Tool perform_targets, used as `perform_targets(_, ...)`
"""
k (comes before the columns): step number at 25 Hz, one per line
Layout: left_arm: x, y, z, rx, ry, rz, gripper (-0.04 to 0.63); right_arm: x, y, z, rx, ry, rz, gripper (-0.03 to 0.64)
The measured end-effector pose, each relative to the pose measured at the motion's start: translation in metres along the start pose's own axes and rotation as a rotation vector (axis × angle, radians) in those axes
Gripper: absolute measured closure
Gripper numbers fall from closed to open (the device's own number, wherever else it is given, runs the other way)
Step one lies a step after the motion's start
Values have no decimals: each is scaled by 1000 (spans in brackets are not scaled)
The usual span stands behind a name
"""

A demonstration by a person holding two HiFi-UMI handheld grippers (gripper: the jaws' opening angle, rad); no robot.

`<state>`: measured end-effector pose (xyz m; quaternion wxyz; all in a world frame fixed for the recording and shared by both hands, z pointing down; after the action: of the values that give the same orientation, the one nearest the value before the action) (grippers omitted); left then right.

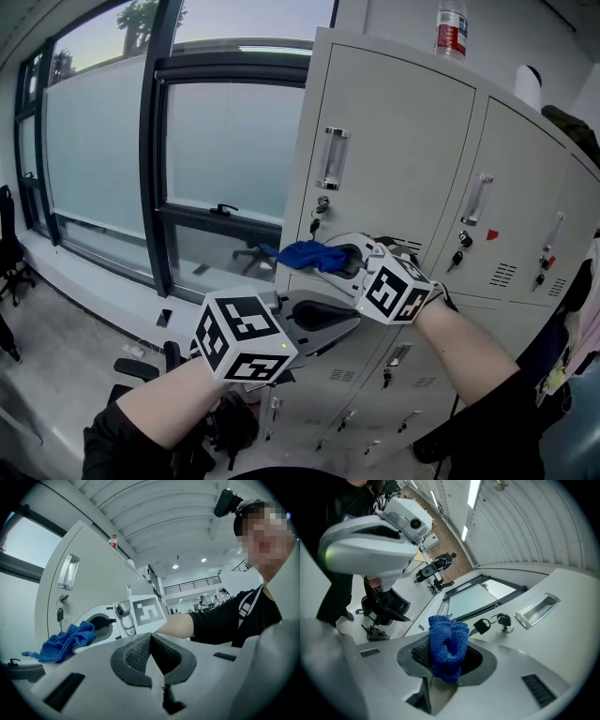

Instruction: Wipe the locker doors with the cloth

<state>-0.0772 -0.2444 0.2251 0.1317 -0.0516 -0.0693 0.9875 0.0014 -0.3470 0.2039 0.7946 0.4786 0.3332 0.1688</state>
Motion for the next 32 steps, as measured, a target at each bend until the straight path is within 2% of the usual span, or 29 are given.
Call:
perform_targets(6, -1, -7, 6, 7, -1, 3, 588, -9, 19, 9, -27, 45, -42, 514)
perform_targets(9, -1, -11, 7, 3, 1, 10, 588, -2, 18, 8, -20, 50, -36, 514)
perform_targets(14, 4, -14, -3, -20, -18, 4, 588, 39, -13, -5, -34, -21, 13, 514)
perform_targets(17, 4, -13, -12, -28, -30, 1, 588, 69, -42, -22, -35, -53, 75, 514)
perform_targets(23, 1, -2, -39, -43, -59, -22, 588, 115, -125, -53, 17, -63, 256, 514)
perform_targets(28, -4, 1, -52, -81, -45, -27, 588, 144, -191, -69, 62, -28, 383, 514)
perform_targets(32, -6, 2, -55, -93, -40, -26, 588, 162, -227, -79, 81, -6, 444, 514)
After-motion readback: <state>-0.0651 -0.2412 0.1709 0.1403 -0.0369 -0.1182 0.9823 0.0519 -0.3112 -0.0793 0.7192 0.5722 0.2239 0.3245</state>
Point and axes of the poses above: the fingertips, and each gripper's own axes: x backward along the fingers, y to its left, z out of its underside, the point moved 9 cm from there along x, backward along the fingers, and after that the axes turned 3 degrees about y, right-handed, at the moved point
